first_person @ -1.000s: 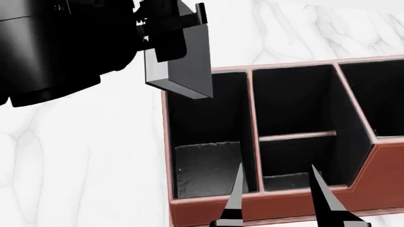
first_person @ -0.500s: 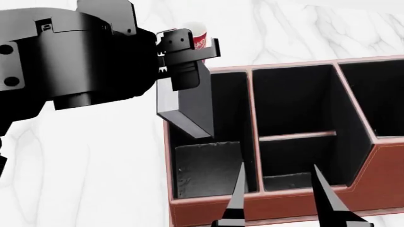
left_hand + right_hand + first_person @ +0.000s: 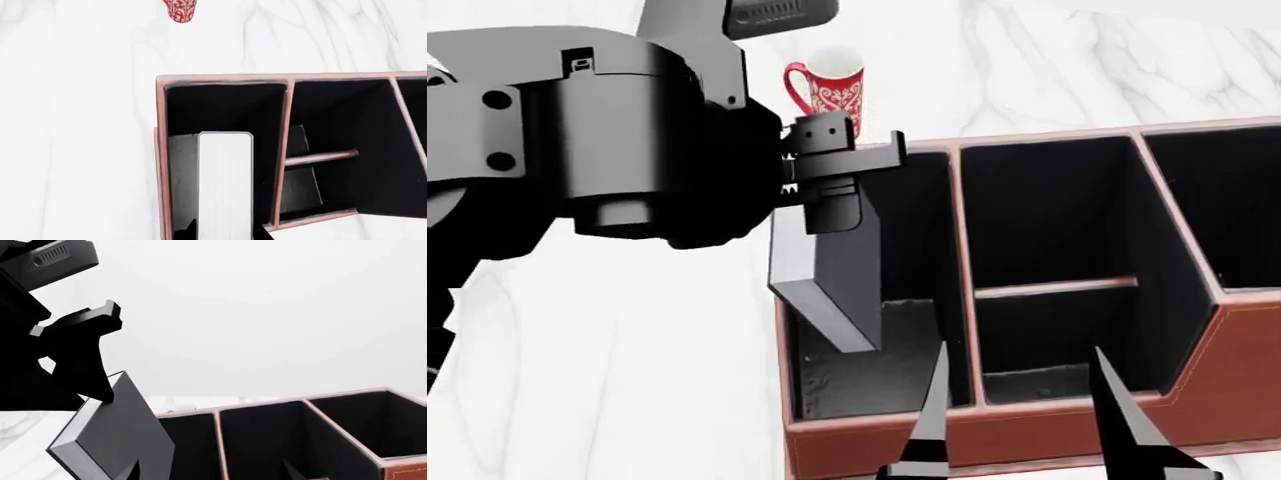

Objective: Pick up the book and place it in the left compartment of the caddy.

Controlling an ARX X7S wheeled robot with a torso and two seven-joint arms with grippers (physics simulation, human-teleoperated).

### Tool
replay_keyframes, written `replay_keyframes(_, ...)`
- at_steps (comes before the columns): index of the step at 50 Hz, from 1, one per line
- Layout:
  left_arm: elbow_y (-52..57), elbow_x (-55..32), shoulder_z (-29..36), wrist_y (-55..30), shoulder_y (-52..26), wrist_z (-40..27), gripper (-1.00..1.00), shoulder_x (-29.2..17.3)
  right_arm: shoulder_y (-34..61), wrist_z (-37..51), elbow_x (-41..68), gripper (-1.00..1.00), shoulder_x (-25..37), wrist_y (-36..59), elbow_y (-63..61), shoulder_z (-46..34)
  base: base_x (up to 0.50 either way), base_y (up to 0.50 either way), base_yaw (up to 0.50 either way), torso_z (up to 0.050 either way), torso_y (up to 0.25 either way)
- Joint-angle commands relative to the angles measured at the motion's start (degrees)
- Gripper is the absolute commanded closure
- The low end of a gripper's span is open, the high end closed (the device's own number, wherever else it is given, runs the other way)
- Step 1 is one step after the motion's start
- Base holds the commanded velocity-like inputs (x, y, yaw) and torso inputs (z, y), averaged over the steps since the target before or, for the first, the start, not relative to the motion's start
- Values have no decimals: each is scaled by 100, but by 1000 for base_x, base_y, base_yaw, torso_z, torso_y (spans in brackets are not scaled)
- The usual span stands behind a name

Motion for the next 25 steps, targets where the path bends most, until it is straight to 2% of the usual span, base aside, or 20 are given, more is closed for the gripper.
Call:
replay_keyframes(1,-522,-258,105,339,-195,735,100,123,-20,-101,-111,-100,-44,-195,39,72,0,0,0,10,0)
replay_keyframes(7,-1091,-192,314,293,-407,1135,100,201,-18,-95,-116,-100,-41,-206,47,65,0,0,0,0,2)
replay_keyframes(13,-1650,-366,980,450,-690,1669,100,269,-28,-101,-107,-100,-34,-236,85,76,0,0,0,0,2)
replay_keyframes(25,-2210,-2376,3873,1253,-1494,2908,100,279,-35,-81,-63,-100,-14,-251,83,107,0,0,0,0,1)
